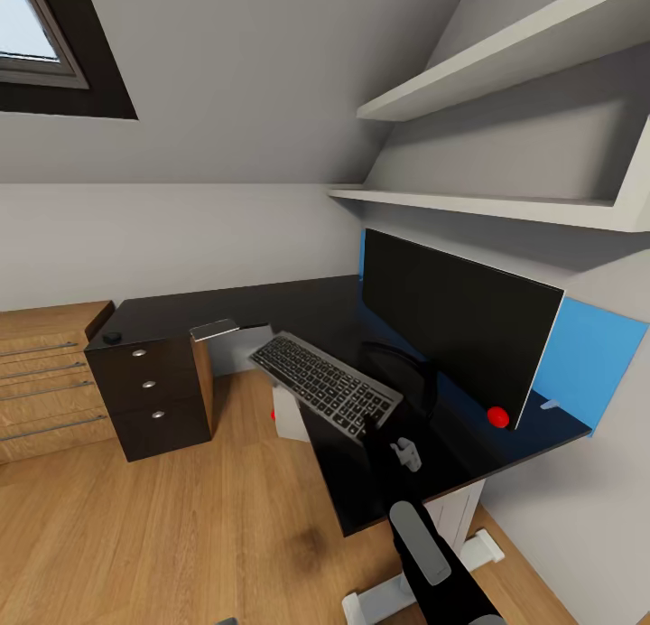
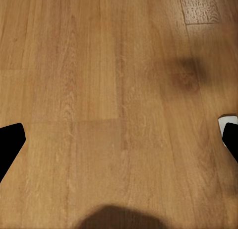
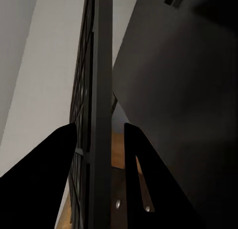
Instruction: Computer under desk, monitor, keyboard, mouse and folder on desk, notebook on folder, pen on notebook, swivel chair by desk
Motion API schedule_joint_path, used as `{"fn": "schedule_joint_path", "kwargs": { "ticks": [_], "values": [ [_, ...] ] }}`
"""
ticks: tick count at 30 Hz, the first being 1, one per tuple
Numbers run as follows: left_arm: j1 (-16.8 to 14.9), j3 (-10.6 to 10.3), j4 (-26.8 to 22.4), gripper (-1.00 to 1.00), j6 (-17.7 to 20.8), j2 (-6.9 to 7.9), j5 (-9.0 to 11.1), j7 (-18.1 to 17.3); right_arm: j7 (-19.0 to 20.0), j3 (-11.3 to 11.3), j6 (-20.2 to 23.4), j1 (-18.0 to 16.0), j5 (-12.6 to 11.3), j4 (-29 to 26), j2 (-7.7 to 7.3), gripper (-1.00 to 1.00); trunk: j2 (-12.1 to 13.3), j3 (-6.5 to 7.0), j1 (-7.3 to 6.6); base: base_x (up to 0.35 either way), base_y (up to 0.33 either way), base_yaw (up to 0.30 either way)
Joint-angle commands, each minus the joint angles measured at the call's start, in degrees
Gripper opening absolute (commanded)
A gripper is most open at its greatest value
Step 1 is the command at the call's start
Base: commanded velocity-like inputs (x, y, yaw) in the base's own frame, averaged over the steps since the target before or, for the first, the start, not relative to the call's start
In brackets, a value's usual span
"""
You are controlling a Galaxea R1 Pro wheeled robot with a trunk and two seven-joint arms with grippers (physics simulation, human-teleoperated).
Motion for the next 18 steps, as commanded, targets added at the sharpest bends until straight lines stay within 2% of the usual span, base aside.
{"fn": "schedule_joint_path", "kwargs": {
  "ticks": [1, 9, 18],
  "values": [
    [-0.04, -0.3, -0.06, 1.0, -0.45, 0.07, 0.61, 0.3, 0.23, 0.17, -0.57, -0.04, -0.56, 0.06, -0.01, -1.0, -0.03, -0.05, 0.0, 0.0, 0.0, 0.0],
    [-0.04, -0.31, -0.06, 1.0, -0.45, 0.07, 0.56, 0.3, -1.99, 0.18, -1.6, -0.04, -0.56, 0.08, -0.01, -1.0, -0.03, -0.05, 0.0, 0.0, 0.0, 0.0],
    [-0.04, -0.31, -0.06, 1.0, -0.45, 0.06, 0.55, 0.3, -5.03, 0.18, -7.99, -0.04, -0.73, 0.75, 0.12, -1.0, -0.03, -0.05, 0.0, 0.0, 0.0, 0.0]
  ]
}}
